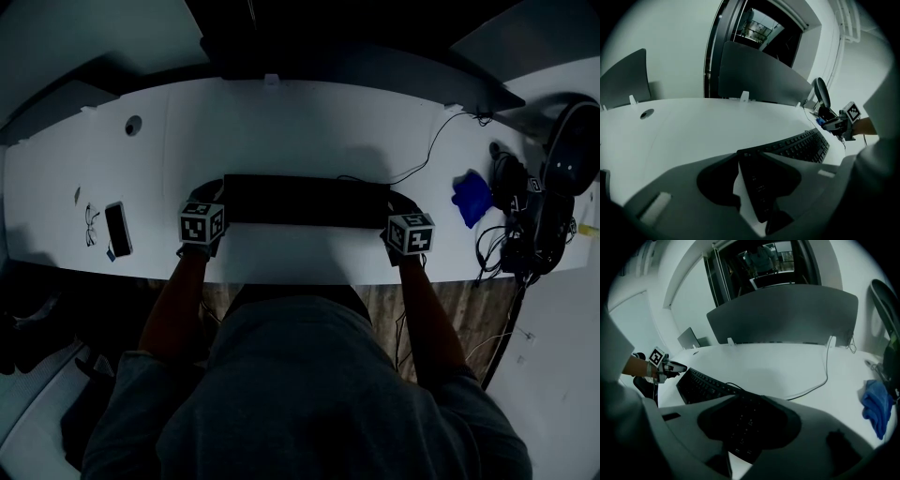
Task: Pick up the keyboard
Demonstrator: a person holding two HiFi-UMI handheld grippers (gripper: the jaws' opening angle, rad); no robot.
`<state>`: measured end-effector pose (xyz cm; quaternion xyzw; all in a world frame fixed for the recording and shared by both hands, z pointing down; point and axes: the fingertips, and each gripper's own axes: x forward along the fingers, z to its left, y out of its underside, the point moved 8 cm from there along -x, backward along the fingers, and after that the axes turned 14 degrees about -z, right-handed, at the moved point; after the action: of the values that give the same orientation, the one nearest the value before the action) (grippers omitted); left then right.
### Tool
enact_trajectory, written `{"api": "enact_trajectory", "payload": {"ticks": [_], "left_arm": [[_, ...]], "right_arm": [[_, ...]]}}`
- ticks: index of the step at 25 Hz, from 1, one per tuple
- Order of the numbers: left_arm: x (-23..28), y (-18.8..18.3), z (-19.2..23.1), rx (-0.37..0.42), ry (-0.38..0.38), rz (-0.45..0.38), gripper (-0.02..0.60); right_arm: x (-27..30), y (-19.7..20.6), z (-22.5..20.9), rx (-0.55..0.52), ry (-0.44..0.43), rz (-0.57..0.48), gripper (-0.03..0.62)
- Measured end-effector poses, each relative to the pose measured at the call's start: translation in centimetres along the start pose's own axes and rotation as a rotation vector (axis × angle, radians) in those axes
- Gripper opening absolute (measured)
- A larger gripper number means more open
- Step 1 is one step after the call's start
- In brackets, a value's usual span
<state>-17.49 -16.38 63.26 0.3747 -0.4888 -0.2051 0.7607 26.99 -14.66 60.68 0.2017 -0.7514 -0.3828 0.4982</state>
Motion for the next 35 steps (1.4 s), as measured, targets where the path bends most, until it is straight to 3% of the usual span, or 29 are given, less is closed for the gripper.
{"api": "enact_trajectory", "payload": {"ticks": [4,16,25,30,35], "left_arm": [[0.8,0.4,0.9,-0.053,0.018,0.035,0.185],[1.3,0.5,1.9,-0.202,0.104,0.054,0.25],[2.6,0.4,1.2,-0.204,0.139,0.077,0.271],[2.6,0.4,1.2,-0.211,0.151,0.078,0.275],[2.6,0.4,1.3,-0.22,0.156,0.091,0.282]], "right_arm": [[0.2,0.4,-1.0,0.026,0.003,0.015,0.166],[1.1,1.6,-2.7,0.151,-0.028,0.045,0.212],[1.3,1.3,-2.4,0.137,-0.008,0.047,0.216],[1.0,1.0,-3.1,0.14,0.053,0.03,0.222],[2.0,1.8,-3.9,0.197,0.015,0.051,0.236]]}}
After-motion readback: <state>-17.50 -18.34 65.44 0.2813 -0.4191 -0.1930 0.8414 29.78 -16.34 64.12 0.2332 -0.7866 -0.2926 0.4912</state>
